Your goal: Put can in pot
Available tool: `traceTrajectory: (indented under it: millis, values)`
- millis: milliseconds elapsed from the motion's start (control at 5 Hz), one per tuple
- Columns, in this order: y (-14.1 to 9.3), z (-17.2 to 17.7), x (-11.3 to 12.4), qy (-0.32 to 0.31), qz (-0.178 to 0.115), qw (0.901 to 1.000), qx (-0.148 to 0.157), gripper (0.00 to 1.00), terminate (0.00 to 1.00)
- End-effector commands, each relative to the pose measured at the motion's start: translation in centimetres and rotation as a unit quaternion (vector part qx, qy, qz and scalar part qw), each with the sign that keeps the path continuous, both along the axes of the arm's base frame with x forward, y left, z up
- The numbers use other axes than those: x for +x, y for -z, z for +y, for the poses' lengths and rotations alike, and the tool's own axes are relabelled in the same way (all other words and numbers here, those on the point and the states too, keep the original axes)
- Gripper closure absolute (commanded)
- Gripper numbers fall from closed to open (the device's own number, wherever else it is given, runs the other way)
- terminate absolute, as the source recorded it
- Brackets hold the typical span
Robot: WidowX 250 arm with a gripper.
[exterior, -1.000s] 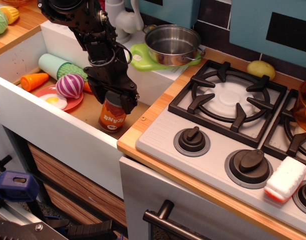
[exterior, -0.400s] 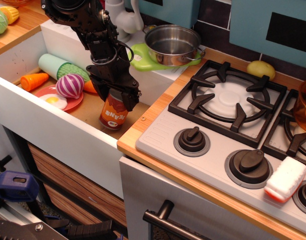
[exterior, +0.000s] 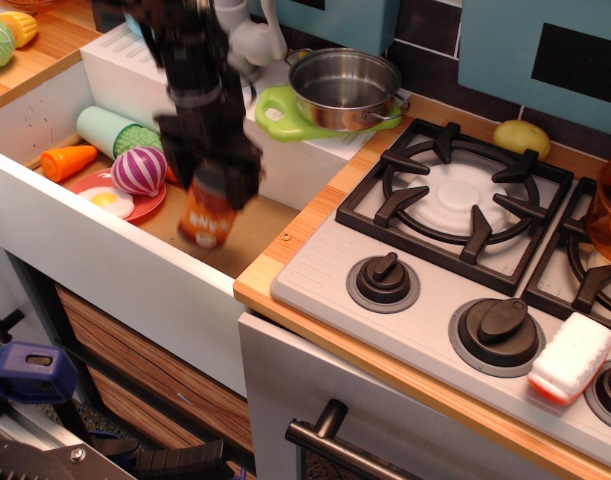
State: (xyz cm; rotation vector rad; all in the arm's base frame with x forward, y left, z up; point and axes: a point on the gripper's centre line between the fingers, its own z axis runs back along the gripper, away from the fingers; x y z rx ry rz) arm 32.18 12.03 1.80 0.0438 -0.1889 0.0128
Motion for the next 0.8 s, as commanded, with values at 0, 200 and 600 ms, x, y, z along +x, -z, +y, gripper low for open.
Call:
traceTrajectory:
  millis: [0,200,600]
  values:
    - [-9.6,-1.7,3.8,0.048,-0.112,0.9897,0.075,1.0,0.0]
    - [-13.9,-4.4,8.1,0.108,-0.128,0.9822,0.086,1.0,0.0]
    - [-14.7,-7.1,12.3,0.178,-0.171,0.9644,0.096,1.0,1.0]
